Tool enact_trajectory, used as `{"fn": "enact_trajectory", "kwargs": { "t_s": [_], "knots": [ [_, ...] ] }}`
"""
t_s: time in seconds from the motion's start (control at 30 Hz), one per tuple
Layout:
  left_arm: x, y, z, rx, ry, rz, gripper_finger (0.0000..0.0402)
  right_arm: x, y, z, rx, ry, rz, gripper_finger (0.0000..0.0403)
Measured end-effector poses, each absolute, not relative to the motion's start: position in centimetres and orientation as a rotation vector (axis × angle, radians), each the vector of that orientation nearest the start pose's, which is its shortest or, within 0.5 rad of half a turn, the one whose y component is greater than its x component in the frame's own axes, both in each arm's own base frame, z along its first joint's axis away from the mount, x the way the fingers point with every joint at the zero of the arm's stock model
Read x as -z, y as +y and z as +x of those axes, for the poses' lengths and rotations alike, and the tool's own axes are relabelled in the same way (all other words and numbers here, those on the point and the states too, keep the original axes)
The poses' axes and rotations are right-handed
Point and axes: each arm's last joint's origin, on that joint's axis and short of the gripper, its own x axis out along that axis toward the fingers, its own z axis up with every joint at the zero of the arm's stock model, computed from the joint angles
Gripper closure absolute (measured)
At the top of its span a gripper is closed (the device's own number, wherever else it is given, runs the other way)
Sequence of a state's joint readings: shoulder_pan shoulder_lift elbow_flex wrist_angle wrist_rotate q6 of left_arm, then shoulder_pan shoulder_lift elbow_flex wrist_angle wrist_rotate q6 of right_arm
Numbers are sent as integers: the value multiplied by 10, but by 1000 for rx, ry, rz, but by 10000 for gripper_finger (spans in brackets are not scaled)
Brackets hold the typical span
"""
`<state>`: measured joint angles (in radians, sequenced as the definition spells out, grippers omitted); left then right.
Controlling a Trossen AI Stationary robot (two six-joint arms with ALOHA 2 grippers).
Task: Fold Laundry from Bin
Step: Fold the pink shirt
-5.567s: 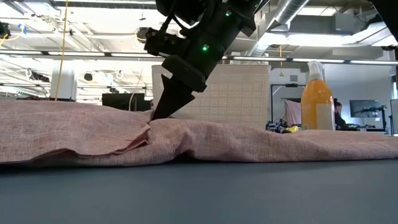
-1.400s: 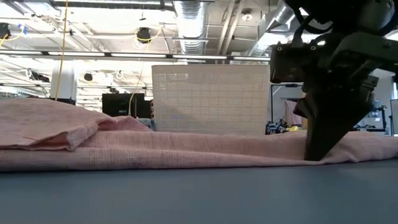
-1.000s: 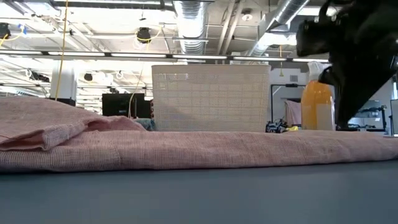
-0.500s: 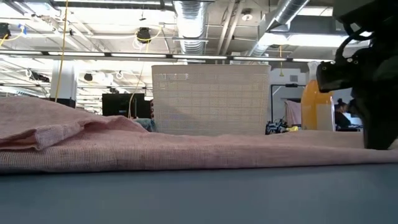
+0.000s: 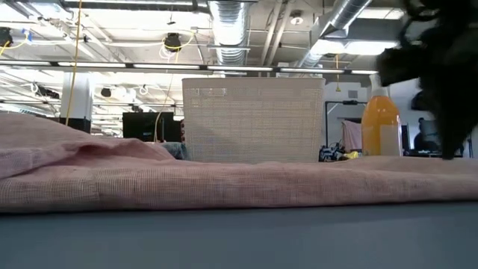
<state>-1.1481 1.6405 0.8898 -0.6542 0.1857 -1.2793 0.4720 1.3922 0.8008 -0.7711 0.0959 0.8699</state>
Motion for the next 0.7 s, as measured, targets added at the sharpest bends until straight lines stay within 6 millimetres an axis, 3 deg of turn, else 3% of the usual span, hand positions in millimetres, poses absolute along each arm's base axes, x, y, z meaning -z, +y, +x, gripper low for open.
{"fn": "enact_trajectory", "kwargs": {
  "t_s": [0.13, 0.27, 0.7],
  "knots": [
    [-149, -252, 107, 87, 1680, -266, 290, -187, 106, 189, 305, 1351, 376, 383],
    [-149, -252, 107, 89, 1683, -264, 290, -176, 110, 171, 362, 1417, 377, 383],
    [-150, -252, 105, 56, 1727, -307, 290, -139, 111, 142, 462, 1479, 454, 382]
  ]
}}
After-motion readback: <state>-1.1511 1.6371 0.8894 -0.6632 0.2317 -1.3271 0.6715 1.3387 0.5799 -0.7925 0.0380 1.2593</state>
